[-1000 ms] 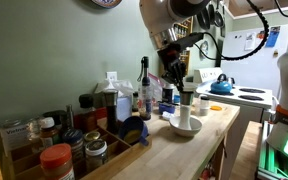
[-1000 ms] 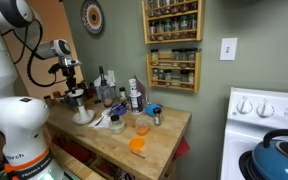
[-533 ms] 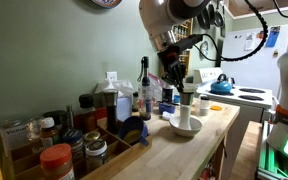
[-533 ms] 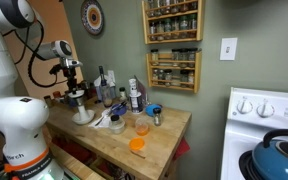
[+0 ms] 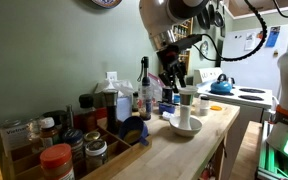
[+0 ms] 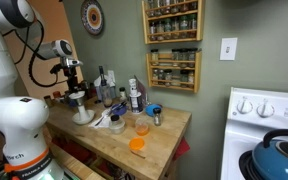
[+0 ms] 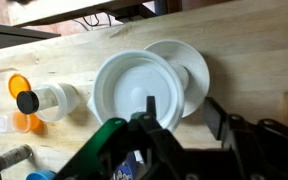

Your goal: Remove the white saucer plate inside the navy blue bowl and put it on top of the salt shaker that is in the white bowl

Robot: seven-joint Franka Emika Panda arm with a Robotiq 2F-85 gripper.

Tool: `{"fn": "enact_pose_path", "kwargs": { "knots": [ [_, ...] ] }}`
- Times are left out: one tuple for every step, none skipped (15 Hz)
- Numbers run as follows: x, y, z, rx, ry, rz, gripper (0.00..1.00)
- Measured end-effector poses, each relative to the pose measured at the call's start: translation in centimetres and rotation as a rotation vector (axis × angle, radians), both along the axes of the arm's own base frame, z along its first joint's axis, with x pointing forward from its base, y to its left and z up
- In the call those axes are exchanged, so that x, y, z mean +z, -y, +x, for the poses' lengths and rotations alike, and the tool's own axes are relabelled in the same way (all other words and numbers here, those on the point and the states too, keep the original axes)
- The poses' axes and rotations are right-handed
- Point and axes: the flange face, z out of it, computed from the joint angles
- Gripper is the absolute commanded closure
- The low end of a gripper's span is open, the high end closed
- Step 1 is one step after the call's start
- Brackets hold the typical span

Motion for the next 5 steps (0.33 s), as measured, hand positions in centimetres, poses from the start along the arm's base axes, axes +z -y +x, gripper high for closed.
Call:
{"fn": "enact_pose_path", "kwargs": {
  "knots": [
    [0.4,-0.1,0.0,0.002,0.009,0.006,0.09],
    [1.0,-0.3,-0.1,0.014,0.02,0.015,0.01],
    [1.9,-0.6,-0.4,0.035,0.034,0.027,0.0],
    [3.2,-0.9,-0.9,0.072,0.052,0.042,0.0],
    [4.6,-1.2,-1.7,0.116,0.071,0.056,0.0]
  ]
}}
